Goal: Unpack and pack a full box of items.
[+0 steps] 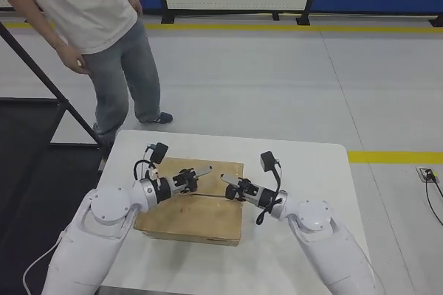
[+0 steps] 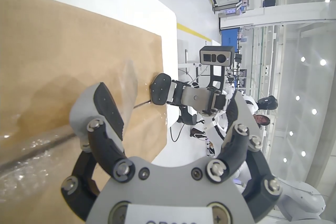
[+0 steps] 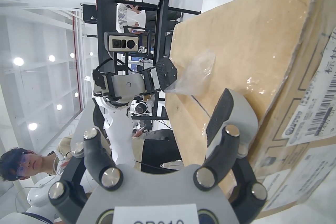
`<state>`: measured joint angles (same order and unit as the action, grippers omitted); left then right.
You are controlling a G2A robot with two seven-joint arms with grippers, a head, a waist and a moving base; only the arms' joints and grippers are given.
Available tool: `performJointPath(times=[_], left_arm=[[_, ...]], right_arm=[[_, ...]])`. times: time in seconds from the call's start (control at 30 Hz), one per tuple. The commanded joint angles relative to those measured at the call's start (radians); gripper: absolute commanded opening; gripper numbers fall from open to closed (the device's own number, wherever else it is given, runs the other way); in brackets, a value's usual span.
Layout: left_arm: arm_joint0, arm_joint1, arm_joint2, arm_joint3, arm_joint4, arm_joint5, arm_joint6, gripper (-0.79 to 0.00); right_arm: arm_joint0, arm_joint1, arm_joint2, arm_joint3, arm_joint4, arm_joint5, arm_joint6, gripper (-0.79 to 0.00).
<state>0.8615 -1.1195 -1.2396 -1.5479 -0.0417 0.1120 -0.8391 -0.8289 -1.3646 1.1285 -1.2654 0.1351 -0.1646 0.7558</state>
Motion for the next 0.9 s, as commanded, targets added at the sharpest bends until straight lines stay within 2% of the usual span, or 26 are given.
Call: performJointPath(times=[0.0,0.13,0.47,0.87], left_arm=[[0.012,0.001,-0.002,-0.015,0.017,-0.004,0.026,0.0],[0.04,-0.002,0.021,-0.042,0.075,-0.001,0.12,0.0],[0.056,-0.013,0.062,-0.075,0.076,0.012,0.184,0.0],[0.058,-0.027,0.109,-0.103,0.077,0.016,0.227,0.0]], right_arm=[[0.001,0.0,-0.001,0.002,0.001,-0.002,0.0,0.0],[-0.001,0.001,0.001,0.002,0.005,-0.008,-0.003,0.0],[-0.033,0.009,0.022,-0.015,0.016,-0.047,-0.02,0.0],[-0.195,0.037,0.149,-0.134,0.073,-0.196,-0.078,0.0]])
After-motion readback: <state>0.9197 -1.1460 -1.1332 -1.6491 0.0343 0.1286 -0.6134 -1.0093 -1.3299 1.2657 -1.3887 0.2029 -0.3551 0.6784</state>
